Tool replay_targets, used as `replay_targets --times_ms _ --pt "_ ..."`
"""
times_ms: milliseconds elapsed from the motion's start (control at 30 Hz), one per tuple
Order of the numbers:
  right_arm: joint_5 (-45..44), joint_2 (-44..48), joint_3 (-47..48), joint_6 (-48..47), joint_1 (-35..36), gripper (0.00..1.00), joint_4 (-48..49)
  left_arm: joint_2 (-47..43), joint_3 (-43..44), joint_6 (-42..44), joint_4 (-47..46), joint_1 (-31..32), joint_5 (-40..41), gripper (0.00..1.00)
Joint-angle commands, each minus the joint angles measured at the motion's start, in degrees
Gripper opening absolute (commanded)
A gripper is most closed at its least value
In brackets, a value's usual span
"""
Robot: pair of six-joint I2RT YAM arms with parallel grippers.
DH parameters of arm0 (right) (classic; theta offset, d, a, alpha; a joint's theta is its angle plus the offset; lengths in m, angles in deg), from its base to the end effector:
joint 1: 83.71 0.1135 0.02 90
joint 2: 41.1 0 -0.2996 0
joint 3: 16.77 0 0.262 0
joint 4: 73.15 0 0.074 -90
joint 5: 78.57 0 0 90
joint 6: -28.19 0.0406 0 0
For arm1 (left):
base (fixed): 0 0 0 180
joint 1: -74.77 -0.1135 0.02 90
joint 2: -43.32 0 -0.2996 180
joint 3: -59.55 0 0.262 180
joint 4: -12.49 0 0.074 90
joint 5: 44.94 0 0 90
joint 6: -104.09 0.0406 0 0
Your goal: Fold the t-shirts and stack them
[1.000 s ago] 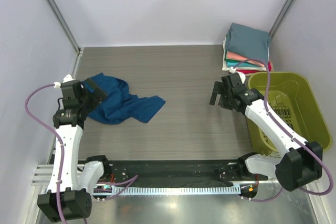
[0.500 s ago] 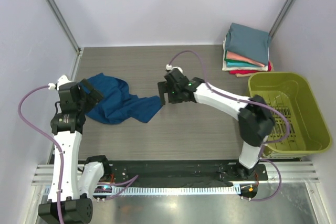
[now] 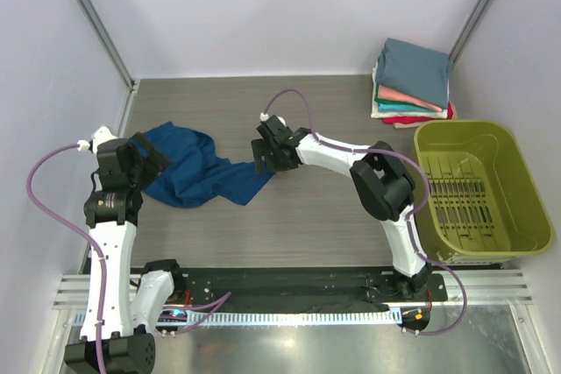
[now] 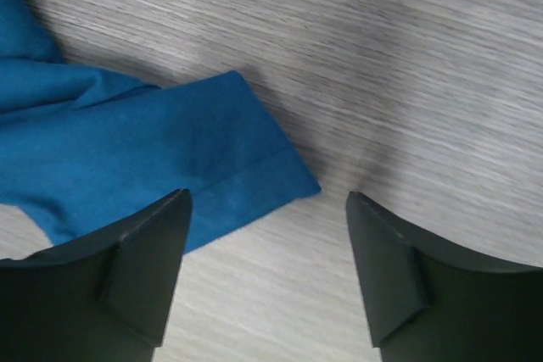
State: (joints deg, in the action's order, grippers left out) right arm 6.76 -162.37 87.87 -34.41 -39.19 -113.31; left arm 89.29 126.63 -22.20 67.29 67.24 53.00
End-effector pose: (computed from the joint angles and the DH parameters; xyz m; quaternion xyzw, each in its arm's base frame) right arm 0.3512 0.3407 0.1988 -0.1310 0.9486 0.1361 0.2540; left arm 0.1492 0.0254 0.3599 -0.3585 0.8038 -0.0578 0.4711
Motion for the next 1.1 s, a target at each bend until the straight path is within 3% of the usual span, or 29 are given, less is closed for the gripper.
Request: replay_targets --times_ms 0,300,400,433,533,667,733,867,1067 --pt "2.3 -1.1 1.0 -0.4 0.0 0.77 4.0 -0.4 0.5 1.0 -0.5 -0.3 0.5 0.86" --pt "6.2 -1.5 -2.3 -0.2 0.0 0.53 8.3 -0.4 0.1 0.9 -0.6 -0.3 0.1 0.86" --pt "8.0 -2.4 -2.1 -0.9 0.0 0.35 9.4 -0.4 0.0 0.9 -0.7 -0.3 0.3 0.86" --pt "9.4 -2.8 -2.1 -0.9 -0.1 0.22 9.9 -0.7 -0.1 0.9 -0.7 -0.3 0.5 0.86" --pt "14.0 -2.7 -1.0 -0.1 -0.9 0.01 11.7 -0.8 -0.1 0.9 -1.0 -0.2 0.4 0.86" --pt "13.8 3.8 1.1 3.5 -7.0 0.01 11.5 -1.2 -0.6 1.6 -1.7 -0.2 -1.4 0.85" --pt "11.9 9.7 -0.9 5.8 -14.3 0.01 11.2 -1.7 -1.1 2.1 -2.8 -0.3 -3.1 0.84" --pt "2.7 29.5 -9.2 4.3 -23.9 0.01 7.3 -1.5 -1.8 2.3 -4.5 -0.1 -5.6 0.83" --pt "3.9 40.6 -21.4 3.3 -26.2 0.01 4.0 3.3 -1.6 1.7 -5.8 2.7 -9.5 0.80"
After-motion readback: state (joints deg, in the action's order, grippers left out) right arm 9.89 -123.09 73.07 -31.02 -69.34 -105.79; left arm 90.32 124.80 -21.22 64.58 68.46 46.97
